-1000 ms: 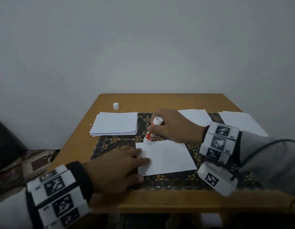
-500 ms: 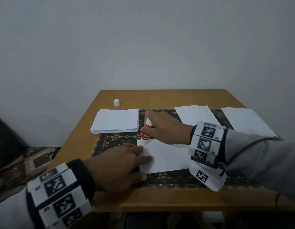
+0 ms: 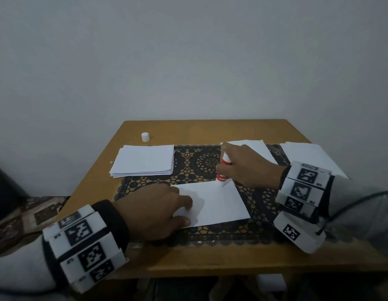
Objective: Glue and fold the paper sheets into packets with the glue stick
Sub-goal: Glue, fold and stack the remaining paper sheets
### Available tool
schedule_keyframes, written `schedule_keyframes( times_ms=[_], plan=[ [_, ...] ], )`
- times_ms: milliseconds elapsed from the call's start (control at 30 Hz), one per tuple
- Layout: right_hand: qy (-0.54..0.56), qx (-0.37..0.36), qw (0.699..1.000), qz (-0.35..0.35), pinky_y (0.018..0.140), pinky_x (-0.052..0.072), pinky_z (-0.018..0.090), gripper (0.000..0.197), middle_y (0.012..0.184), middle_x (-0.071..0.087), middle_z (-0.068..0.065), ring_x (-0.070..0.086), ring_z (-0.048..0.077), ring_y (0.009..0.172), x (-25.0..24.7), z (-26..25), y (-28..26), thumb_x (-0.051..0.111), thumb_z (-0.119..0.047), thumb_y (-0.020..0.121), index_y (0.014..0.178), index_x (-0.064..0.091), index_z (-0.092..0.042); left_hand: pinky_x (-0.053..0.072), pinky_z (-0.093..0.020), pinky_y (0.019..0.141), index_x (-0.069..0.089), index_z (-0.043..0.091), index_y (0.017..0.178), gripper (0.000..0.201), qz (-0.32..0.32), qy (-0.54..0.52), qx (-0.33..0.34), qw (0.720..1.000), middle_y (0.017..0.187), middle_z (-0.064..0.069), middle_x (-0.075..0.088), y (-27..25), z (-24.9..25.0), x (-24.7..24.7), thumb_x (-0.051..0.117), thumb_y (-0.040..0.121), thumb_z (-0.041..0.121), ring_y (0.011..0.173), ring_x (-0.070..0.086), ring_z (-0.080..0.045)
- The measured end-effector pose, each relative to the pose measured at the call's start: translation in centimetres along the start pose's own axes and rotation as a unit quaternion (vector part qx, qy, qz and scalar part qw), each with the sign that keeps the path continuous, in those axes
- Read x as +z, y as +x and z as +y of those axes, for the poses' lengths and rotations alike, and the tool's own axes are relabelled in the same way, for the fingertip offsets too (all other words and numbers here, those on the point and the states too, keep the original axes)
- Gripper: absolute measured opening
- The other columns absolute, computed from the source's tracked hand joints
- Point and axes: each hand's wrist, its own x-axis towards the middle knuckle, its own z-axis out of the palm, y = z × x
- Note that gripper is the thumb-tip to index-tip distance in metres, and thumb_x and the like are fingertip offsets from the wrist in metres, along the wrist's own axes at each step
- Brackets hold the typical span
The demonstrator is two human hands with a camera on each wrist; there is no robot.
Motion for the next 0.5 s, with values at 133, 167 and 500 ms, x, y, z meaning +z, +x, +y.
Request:
schedule_keyframes(
  times_ms=[133, 167, 500],
  plan=[
    [-0.024, 0.011, 1.000, 0.012, 0.073, 0.052, 0.039, 0.027, 0.092, 0.064, 0.007, 0.060, 0.022, 0.079, -0.5, 0.8, -0.4, 0.055, -0.031, 0.094, 0.109, 0.050, -0.009, 0.042, -0.027, 0.087, 0.039, 0.037, 0.138, 0.044, 0.009, 0.022, -0.007, 1.000, 0.121, 0.001, 0.057, 1.0, 0.5, -0.6, 0.044, 0.096, 0.047, 0.105, 0.054, -0.017],
    [-0.025, 0.016, 0.999, 0.015, 0.074, 0.053, 0.039, 0.026, 0.093, 0.064, 0.006, 0.060, 0.021, 0.080, -0.6, 1.0, -0.5, 0.055, -0.031, 0.095, 0.109, 0.050, -0.009, 0.043, -0.028, 0.087, 0.036, 0.037, 0.142, 0.046, 0.015, 0.036, -0.008, 0.999, 0.121, -0.001, 0.057, 1.3, 0.7, -0.7, 0.044, 0.097, 0.045, 0.107, 0.055, -0.019],
    [-0.031, 0.098, 0.993, 0.066, 0.056, 0.037, 0.030, 0.019, 0.077, 0.053, 0.002, 0.049, 0.017, 0.068, 0.0, 0.8, -0.3, 0.053, -0.028, 0.091, 0.087, 0.046, -0.011, 0.038, -0.027, 0.063, 0.019, 0.033, 0.151, 0.060, -0.019, 0.154, -0.003, 0.988, 0.105, -0.013, 0.061, 4.4, 3.1, -1.2, 0.046, 0.098, 0.042, 0.067, 0.042, -0.016]
  ],
)
